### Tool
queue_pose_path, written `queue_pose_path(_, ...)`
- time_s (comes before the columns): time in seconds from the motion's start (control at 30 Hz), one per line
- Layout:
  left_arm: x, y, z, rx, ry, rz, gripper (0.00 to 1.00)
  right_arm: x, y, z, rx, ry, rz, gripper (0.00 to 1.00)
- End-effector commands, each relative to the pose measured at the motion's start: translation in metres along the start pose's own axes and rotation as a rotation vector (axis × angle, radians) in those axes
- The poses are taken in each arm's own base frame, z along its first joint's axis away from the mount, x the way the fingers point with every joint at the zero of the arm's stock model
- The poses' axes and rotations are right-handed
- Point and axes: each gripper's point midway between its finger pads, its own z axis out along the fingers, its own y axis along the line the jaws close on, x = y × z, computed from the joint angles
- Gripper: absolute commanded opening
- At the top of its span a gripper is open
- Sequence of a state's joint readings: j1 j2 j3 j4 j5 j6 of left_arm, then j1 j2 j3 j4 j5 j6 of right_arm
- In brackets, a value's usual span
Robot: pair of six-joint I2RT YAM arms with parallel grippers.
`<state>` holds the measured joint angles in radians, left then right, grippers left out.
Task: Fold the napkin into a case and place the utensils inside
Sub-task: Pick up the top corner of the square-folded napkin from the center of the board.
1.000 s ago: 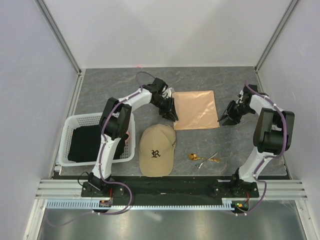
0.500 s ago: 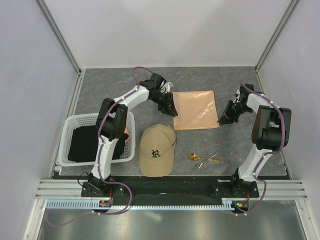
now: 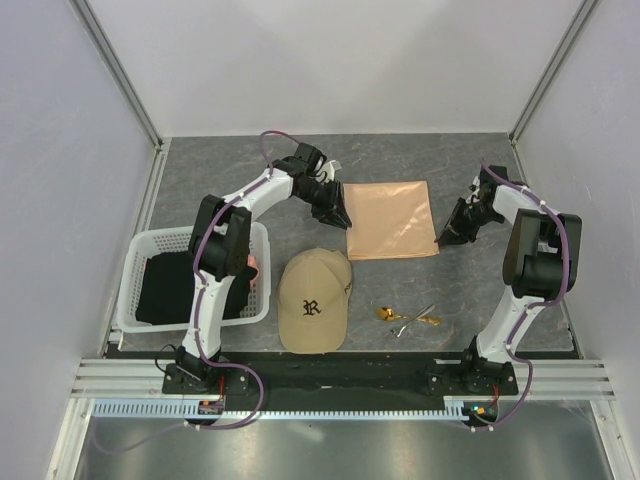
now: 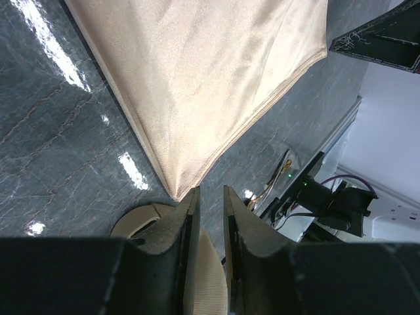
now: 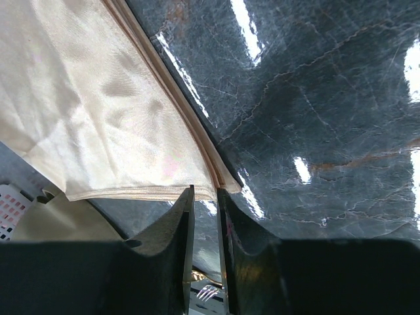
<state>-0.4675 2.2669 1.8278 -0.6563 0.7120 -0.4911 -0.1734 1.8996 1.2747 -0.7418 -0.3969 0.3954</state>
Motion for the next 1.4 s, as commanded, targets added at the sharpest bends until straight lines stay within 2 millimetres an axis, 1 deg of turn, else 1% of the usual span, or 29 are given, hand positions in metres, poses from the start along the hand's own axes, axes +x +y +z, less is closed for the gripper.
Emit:
queue_pose_path(0.0, -0.013, -0.034, -0.027, 0.055, -0.056, 0.032, 0.28, -0.005, 0.003, 0.002, 0.005, -0.013, -0.032, 0.26)
queue_pose_path(0.17, -0.013, -0.037, -0.032, 0.059, -0.065, 0.041, 0.31, -0.002, -0.003, 0.004, 0.021, -0.004, -0.037, 0.26)
queue_pose_path(0.47, -0.013, -0.037, -0.033, 0.061, -0.066, 0.041, 0.31, 0.001, -0.004, 0.008, 0.025, 0.005, -0.041, 0.27)
queue_pose_path(0.57, -0.014, -0.039, -0.035, 0.063, -0.071, 0.045, 0.31, 0.001, -0.003, 0.008, 0.027, 0.004, -0.043, 0.27)
queue_pose_path(0.77, -0.012, -0.037, -0.036, 0.061, -0.068, 0.046, 0.32, 0.004, 0.000, 0.011, 0.019, 0.017, -0.044, 0.25)
queue_pose_path(1.0, -0.012, -0.037, -0.037, 0.063, -0.068, 0.046, 0.32, 0.006, -0.002, 0.013, 0.031, 0.023, -0.050, 0.25)
queue_pose_path(1.03, -0.012, -0.038, -0.037, 0.065, -0.068, 0.044, 0.32, 0.007, -0.002, 0.013, 0.030, 0.025, -0.049, 0.24)
queue_pose_path(1.07, -0.012, -0.037, -0.036, 0.065, -0.066, 0.044, 0.32, 0.005, -0.001, 0.013, 0.028, 0.022, -0.052, 0.19)
queue_pose_path(1.13, -0.011, -0.036, -0.035, 0.070, -0.058, 0.037, 0.32, 0.005, 0.002, 0.011, 0.026, 0.018, -0.059, 0.14)
queue_pose_path(1.17, -0.010, -0.037, -0.034, 0.071, -0.057, 0.039, 0.31, 0.005, 0.004, 0.011, 0.021, 0.017, -0.061, 0.06)
queue_pose_path(1.2, -0.009, -0.035, -0.032, 0.071, -0.052, 0.032, 0.31, 0.005, 0.007, 0.011, 0.017, 0.017, -0.065, 0.01)
queue_pose_path(1.33, -0.008, -0.031, -0.028, 0.072, -0.049, 0.021, 0.31, 0.010, 0.025, 0.012, -0.010, 0.026, -0.082, 0.00)
queue_pose_path(1.37, -0.009, -0.030, -0.026, 0.071, -0.049, 0.016, 0.31, 0.010, 0.037, 0.012, -0.028, 0.022, -0.100, 0.00)
